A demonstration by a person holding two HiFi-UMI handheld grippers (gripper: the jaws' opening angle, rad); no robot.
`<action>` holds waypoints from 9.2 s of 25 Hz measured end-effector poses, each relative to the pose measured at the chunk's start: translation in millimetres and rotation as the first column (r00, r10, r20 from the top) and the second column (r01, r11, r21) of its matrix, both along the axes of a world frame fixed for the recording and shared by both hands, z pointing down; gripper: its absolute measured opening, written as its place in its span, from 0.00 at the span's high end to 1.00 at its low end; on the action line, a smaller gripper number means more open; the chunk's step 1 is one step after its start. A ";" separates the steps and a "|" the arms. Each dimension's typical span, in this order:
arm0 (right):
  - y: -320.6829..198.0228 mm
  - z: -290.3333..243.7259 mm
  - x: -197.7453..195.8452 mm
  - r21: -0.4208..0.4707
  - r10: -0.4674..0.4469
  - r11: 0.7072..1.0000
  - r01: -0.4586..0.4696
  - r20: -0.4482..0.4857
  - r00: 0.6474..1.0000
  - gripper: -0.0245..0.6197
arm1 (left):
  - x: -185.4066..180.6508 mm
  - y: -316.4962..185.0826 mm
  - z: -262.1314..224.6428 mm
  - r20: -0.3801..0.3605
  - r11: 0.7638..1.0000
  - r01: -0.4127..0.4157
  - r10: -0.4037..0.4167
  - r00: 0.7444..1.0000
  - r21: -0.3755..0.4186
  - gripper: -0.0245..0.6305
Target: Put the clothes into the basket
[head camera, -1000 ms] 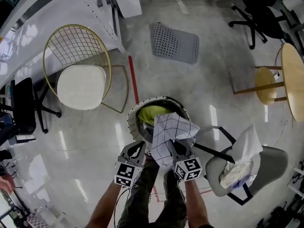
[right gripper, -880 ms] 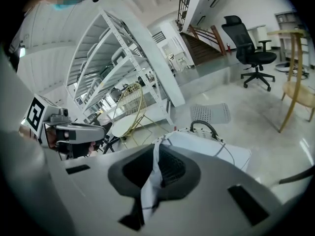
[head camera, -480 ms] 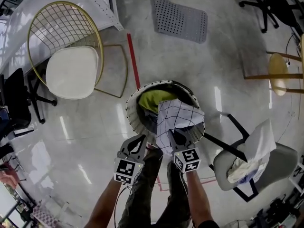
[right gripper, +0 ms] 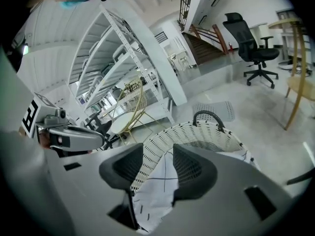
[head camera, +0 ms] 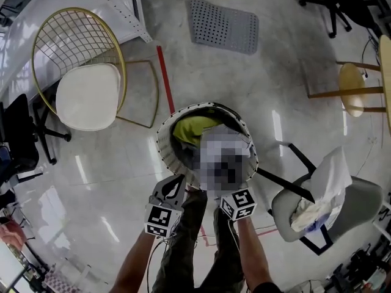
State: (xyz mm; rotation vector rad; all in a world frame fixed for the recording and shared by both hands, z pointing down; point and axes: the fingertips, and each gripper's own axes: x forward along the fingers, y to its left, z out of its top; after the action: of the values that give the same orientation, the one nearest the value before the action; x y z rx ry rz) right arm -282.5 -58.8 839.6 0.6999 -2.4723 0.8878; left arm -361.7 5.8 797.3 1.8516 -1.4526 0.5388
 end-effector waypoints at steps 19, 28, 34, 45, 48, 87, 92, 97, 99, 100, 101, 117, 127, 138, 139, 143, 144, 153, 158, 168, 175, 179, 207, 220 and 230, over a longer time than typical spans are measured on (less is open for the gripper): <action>-18.8 -174.1 67.8 0.236 0.120 0.963 -0.134 0.072 0.990 0.75 | 61.0 -47.0 -144.4 0.043 0.973 -0.117 0.111 0.993 0.197 0.95; -23.4 -240.6 163.4 0.324 0.297 0.890 -0.321 0.121 0.947 0.86 | 143.9 -67.6 -200.9 0.035 0.932 -0.230 0.230 0.973 0.281 0.95; -8.4 -278.4 236.5 0.343 0.435 0.824 -0.450 0.125 0.892 0.90 | 201.7 -69.2 -235.6 0.049 0.887 -0.331 0.334 0.941 0.323 0.95; 34.7 -296.4 371.7 0.373 0.648 0.680 -0.632 0.099 0.755 0.90 | 315.2 -53.2 -256.6 0.051 0.802 -0.497 0.511 0.858 0.333 0.95; 47.3 -292.5 404.1 0.384 0.692 0.642 -0.664 0.084 0.717 0.90 | 348.4 -48.5 -255.8 0.047 0.772 -0.541 0.560 0.827 0.333 0.95; 150.7 -28.8 620.4 0.191 0.852 0.523 -0.831 -0.108 0.512 0.90 | 581.6 21.9 -16.4 0.003 0.596 -0.797 0.801 0.599 0.100 0.95; 149.2 4.2 633.1 0.170 0.858 0.513 -0.841 -0.118 0.500 0.90 | 589.8 15.1 14.8 0.000 0.598 -0.797 0.800 0.600 0.080 0.95; 148.7 19.0 633.6 0.145 0.857 0.515 -0.845 -0.112 0.503 0.90 | 595.4 16.9 29.1 -0.013 0.599 -0.799 0.800 0.599 0.056 0.95; 149.0 22.7 631.1 0.123 0.852 0.523 -0.843 -0.108 0.513 0.90 | 594.8 20.0 31.8 -0.010 0.595 -0.802 0.804 0.595 0.050 0.95; 148.9 24.4 630.4 0.114 0.849 0.527 -0.842 -0.106 0.517 0.90 | 595.1 21.1 32.0 -0.010 0.592 -0.804 0.805 0.593 0.047 0.95; 148.3 25.8 629.8 0.105 0.847 0.530 -0.841 -0.103 0.521 0.83 | 596.2 21.6 31.5 -0.012 0.590 -0.806 0.807 0.590 0.045 0.95; 137.3 83.1 639.6 0.001 0.838 0.521 -0.853 -0.189 0.512 0.40 | 593.0 18.2 40.4 -0.031 0.586 -0.810 0.810 0.586 0.000 0.95; 133.3 104.0 637.0 -0.077 0.813 0.527 -0.847 -0.244 0.528 0.40 | 587.4 12.8 44.0 -0.025 0.598 -0.801 0.801 0.599 -0.012 0.95; 137.0 92.4 634.7 -0.063 0.795 0.562 -0.825 -0.236 0.559 0.77 | 576.5 25.5 46.8 -0.016 0.611 -0.791 0.791 0.611 -0.009 0.95; 136.5 88.5 634.9 -0.057 0.799 0.559 -0.827 -0.228 0.556 0.78 | 576.6 26.2 44.0 -0.016 0.611 -0.792 0.792 0.611 -0.003 0.95; 129.8 64.9 635.4 -0.016 0.823 0.545 -0.838 -0.178 0.539 0.79 | 575.0 23.1 32.0 -0.010 0.615 -0.789 0.789 0.614 0.019 0.95; 128.2 57.5 636.1 -0.006 0.830 0.539 -0.842 -0.164 0.532 0.79 | 574.0 21.6 28.9 -0.005 0.616 -0.787 0.787 0.616 0.029 0.95; 124.0 -16.2 650.0 0.083 0.879 0.474 -0.877 -0.101 0.466 0.79 | 567.0 9.5 -28.2 0.021 0.611 -0.785 0.787 0.616 0.101 0.95; 120.6 -70.3 655.0 0.141 0.897 0.443 -0.885 -0.063 0.438 0.79 | 567.4 0.0 -73.5 0.040 0.599 -0.785 0.791 0.611 0.157 0.95; 108.5 -179.1 657.0 0.248 0.905 0.414 -0.876 -0.004 0.426 0.79 | 568.1 -18.1 -164.1 0.067 0.577 -0.770 0.787 0.613 0.271 0.95; 111.1 -260.8 647.7 0.311 0.906 0.391 -0.866 0.033 0.421 0.79 | 555.1 -22.1 -233.9 0.080 0.568 -0.749 0.776 0.625 0.340 0.95; 107.7 -312.0 639.6 0.363 0.901 0.382 -0.850 0.059 0.430 0.79 | 539.4 -28.8 -275.4 0.095 0.568 -0.725 0.758 0.645 0.389 0.95; 38.5 -507.3 429.0 0.545 0.655 0.554 -0.630 0.183 0.733 0.79 | 327.3 -81.4 -393.2 0.151 0.711 -0.477 0.472 0.868 0.516 0.95; -20.2 -491.7 246.5 0.527 0.324 0.761 -0.379 0.197 0.925 0.79 | 154.0 -78.1 -376.7 0.142 0.848 -0.204 0.154 0.978 0.488 0.95; -26.1 -466.6 124.9 0.506 0.076 0.845 -0.173 0.206 0.976 0.79 | 49.5 -53.2 -355.8 0.149 0.888 -0.014 -0.061 0.987 0.460 0.95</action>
State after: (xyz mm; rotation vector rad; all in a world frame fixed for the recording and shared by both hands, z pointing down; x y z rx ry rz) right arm -157.6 -84.9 373.0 1.0059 -2.8912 0.3109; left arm -312.1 -47.4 441.5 2.1897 -1.8308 0.3537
